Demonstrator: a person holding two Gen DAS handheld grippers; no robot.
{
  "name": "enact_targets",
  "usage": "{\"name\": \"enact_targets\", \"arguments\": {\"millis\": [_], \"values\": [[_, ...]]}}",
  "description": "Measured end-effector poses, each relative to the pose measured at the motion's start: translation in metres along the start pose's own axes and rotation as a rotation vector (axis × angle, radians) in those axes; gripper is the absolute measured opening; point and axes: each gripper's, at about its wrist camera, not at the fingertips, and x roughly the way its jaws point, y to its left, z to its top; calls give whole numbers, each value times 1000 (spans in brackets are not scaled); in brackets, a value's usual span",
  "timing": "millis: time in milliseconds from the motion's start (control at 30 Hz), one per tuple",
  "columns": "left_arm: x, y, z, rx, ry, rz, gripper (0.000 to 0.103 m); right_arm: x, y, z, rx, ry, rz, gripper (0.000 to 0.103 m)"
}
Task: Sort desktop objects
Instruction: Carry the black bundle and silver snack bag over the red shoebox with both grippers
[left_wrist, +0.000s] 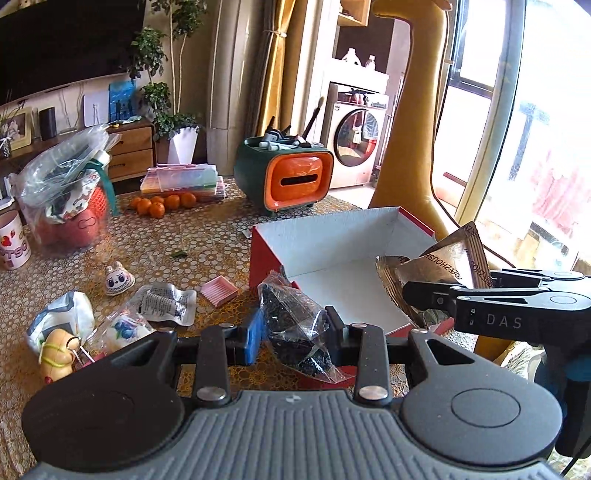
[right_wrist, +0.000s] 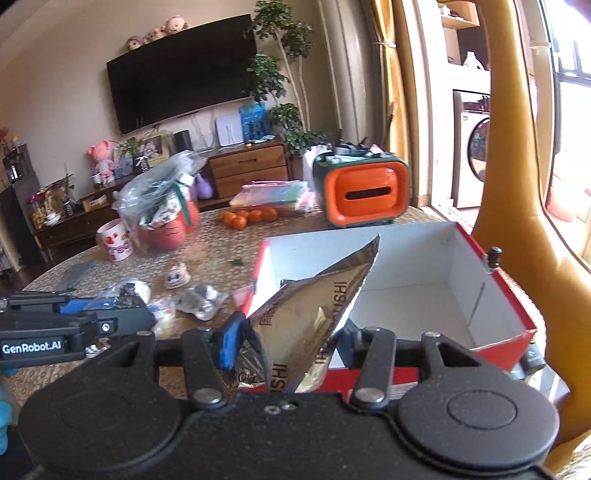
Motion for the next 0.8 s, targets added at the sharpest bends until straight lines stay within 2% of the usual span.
{"name": "enact_targets", "arguments": {"millis": [267, 467, 567, 700, 800], "values": [[40, -30, 18, 91, 33, -22, 33, 16, -35, 6, 7, 16, -48, 49], [77, -44, 31, 152, 74, -37, 34, 30, -55, 10, -44, 38, -88, 49], [102, -47, 37, 178, 128, -48, 34, 40, -66, 13, -59, 66, -104, 50], [129, -56, 41, 252, 183, -28, 34, 60, -78, 17, -80, 131, -107, 49], [148, -60, 42, 262, 231, -33, 34, 75, -85, 19, -94, 177, -113, 49]]}}
